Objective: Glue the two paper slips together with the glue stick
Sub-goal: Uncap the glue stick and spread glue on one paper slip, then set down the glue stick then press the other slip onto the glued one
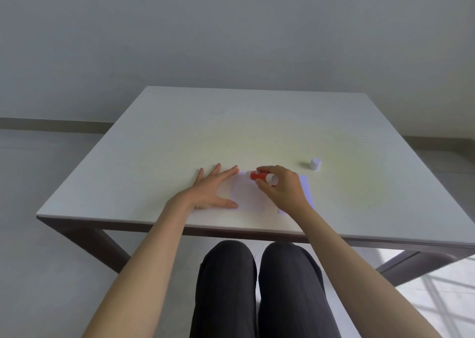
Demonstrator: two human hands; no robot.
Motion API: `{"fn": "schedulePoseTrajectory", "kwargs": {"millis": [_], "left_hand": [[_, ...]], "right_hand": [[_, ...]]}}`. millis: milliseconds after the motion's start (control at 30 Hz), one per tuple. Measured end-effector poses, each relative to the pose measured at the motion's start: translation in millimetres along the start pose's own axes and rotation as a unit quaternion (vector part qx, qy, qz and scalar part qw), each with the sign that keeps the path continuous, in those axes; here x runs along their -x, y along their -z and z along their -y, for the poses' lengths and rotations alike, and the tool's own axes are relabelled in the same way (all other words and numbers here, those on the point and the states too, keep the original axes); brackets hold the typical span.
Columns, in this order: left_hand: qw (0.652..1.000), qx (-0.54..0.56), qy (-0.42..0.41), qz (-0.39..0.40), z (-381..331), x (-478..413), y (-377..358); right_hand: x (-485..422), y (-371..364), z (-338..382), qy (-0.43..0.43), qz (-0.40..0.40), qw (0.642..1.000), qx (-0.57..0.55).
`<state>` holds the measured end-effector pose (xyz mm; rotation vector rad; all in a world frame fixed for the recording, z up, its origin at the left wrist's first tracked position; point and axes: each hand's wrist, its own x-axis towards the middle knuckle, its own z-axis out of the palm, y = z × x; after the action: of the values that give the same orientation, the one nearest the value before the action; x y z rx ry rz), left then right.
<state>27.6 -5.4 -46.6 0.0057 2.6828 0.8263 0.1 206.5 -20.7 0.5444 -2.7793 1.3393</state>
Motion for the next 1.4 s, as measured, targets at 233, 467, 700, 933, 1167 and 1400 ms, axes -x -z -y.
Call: {"fn": "schedulePoseTrajectory", "kwargs": {"millis": [233, 467, 700, 933, 1167, 1400], "left_hand": [[0.998, -0.022, -0.050, 0.012, -4, 4, 2], [0.970, 0.211, -0.113, -0.053, -19, 28, 0], [0.896, 0.400, -0.143, -0.127, -50, 37, -7], [0.861, 0.394, -0.106, -0.303, -59, 11, 45], [0.905, 0.170, 0.020, -0.389, -34, -24, 64], [0.904, 0.148, 0.052, -0.397, -27, -45, 48]], "right_hand": [[26, 13, 9, -0.210, 0.100, 0.821, -0.521], [46, -9, 25, -0.305, 0.145, 0.627, -0.702], [38, -13, 32, -0.277, 0.155, 0.703, -0.636], [44, -2, 26, -0.221, 0.113, 0.846, -0.472], [58, -7, 8, -0.027, 0.015, 0.999, -0.034], [59, -8, -5, 0.088, 0.044, 0.976, 0.194]]}}
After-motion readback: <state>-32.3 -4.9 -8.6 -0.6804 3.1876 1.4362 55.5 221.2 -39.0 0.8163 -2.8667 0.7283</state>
